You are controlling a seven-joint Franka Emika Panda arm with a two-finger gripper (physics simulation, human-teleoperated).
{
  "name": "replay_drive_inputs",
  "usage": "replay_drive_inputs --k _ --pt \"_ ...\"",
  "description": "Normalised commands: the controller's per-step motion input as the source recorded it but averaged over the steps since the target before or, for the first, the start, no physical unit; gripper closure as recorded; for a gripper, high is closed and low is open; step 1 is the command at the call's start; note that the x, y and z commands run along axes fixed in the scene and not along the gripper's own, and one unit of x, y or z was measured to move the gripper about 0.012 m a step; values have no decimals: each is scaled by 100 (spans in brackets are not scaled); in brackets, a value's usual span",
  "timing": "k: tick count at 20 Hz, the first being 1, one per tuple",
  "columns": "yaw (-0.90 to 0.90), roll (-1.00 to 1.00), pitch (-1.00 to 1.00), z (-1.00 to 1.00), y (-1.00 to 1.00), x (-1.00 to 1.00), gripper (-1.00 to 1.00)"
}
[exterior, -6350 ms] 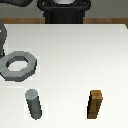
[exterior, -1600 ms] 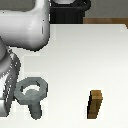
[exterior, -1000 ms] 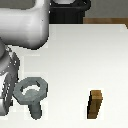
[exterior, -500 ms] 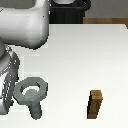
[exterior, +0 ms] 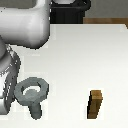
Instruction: Put the loop with the handle onto the peg.
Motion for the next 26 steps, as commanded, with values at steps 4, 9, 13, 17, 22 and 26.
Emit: replay_drive_inputs --k 4,9,13,17,22,26 --pt "0 0 0 50 0 0 100" --pt "0 0 0 40 0 0 100" --pt "0 0 0 50 0 25 100" --pt "0 0 0 0 -75 0 100" --pt "0 0 0 0 -10 40 100" --pt "0 0 0 0 0 0 100"
